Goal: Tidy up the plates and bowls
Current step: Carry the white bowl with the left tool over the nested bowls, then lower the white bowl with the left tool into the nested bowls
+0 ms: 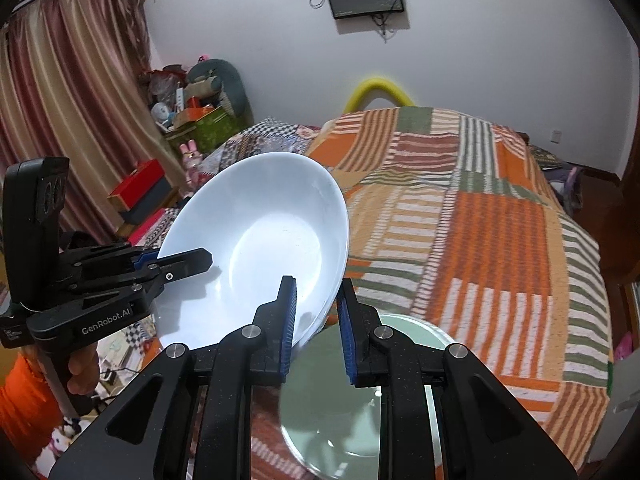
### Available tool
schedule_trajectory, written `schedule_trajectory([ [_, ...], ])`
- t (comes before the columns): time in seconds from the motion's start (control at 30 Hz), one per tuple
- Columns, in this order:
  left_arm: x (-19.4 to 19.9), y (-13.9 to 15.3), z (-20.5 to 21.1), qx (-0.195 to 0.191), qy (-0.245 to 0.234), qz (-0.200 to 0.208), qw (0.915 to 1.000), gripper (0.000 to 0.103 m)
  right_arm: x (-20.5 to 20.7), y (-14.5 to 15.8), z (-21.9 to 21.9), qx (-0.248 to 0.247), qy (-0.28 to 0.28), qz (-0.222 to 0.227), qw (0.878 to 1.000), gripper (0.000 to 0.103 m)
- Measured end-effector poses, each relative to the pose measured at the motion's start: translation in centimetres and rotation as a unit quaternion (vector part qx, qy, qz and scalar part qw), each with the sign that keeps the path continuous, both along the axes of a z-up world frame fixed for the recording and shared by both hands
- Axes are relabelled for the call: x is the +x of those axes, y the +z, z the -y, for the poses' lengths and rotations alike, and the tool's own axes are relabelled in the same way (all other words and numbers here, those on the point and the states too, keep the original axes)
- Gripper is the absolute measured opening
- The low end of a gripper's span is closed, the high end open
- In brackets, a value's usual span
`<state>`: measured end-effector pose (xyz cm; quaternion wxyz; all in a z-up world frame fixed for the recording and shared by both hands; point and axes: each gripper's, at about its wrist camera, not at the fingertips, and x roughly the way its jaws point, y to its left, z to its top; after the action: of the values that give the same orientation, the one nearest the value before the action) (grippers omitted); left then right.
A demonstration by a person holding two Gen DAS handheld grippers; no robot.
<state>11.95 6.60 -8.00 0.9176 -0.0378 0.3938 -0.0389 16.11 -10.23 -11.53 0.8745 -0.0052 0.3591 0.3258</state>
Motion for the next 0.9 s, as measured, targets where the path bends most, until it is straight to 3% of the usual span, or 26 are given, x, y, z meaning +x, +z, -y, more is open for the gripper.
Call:
schedule_trajectory([
  [0.4, -2.7, -3.4, -5.3, -0.005, 0.043, -0.028, 0.9987, 0.015, -1.6, -2.1, -5.3, -0.017, 0.047, -0.023, 0.998, 0.019],
  [0.9, -4.0, -9.1, -8.7, -0.023, 0.087, -0.087, 0.9921, 0.015, -2.3, -6.4, -9.6, -0.049, 0.085, -0.074, 0.992, 0.019],
])
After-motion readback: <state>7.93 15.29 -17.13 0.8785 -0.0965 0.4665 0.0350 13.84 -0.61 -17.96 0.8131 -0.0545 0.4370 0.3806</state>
